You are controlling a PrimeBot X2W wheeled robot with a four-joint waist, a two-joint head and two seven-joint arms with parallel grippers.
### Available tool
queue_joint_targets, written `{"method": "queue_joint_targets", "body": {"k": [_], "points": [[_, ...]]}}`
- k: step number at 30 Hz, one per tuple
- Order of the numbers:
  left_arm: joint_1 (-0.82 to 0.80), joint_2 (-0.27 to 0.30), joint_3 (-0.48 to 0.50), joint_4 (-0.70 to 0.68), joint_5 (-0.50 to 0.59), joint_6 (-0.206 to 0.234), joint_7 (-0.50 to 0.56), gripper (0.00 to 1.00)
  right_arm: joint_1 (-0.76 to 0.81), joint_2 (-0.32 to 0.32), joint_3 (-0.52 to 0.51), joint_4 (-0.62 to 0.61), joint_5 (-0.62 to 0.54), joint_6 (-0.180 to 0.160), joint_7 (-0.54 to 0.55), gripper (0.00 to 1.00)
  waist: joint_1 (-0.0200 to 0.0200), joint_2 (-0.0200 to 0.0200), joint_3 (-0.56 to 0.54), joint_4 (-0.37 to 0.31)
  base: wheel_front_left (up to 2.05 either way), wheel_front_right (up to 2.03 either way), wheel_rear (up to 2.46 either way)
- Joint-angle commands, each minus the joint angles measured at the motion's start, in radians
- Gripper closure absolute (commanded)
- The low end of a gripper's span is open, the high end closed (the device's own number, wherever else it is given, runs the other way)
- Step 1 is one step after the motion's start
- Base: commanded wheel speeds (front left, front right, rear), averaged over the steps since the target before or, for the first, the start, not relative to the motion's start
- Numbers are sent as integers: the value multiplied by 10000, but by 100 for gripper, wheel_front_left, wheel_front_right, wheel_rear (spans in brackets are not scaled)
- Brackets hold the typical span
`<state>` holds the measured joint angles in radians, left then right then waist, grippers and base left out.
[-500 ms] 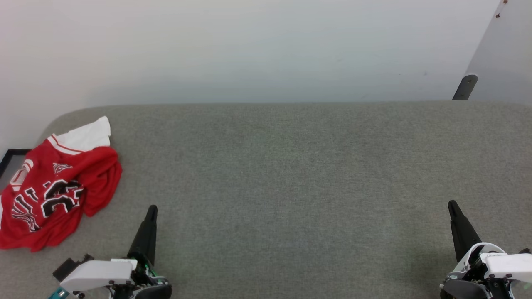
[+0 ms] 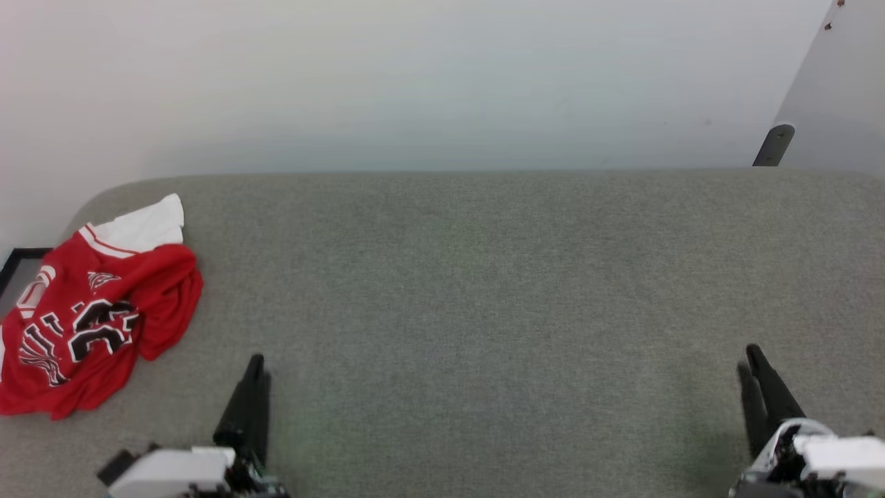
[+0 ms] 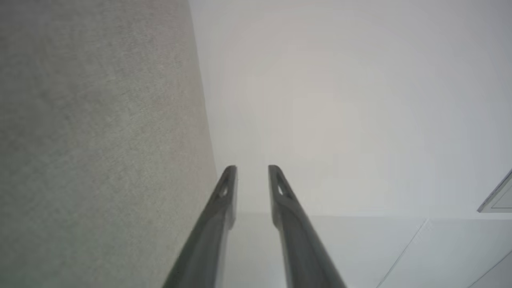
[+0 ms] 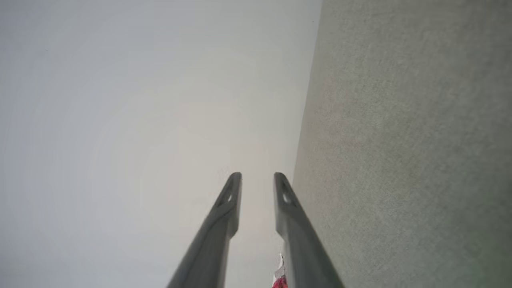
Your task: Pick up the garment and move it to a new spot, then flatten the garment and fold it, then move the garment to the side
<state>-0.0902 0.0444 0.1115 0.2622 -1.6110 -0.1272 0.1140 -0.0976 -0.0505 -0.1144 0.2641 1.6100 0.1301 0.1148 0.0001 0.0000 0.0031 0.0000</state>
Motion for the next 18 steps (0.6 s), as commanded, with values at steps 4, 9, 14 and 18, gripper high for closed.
{"method": "queue_joint_targets", "body": {"k": [4,9,14,18], "points": [[264,-58,-53,105,2,1,-45,0,205,22,65,179,-51,0,-79,0,0,0,-1,-1,0,0,0],[382,-45,-145,-232,40,23,-172,0,175,19,258,96,-218,1,-291,0,0,0,-2,-5,0,0,0],[491,-1,-238,-549,145,84,-296,0,130,-13,462,43,-431,1,-497,0,0,0,-4,-8,0,0,0],[553,54,-280,-718,267,132,-389,0,91,-56,582,33,-609,1,-634,0,0,0,-6,-10,0,0,0]]}}
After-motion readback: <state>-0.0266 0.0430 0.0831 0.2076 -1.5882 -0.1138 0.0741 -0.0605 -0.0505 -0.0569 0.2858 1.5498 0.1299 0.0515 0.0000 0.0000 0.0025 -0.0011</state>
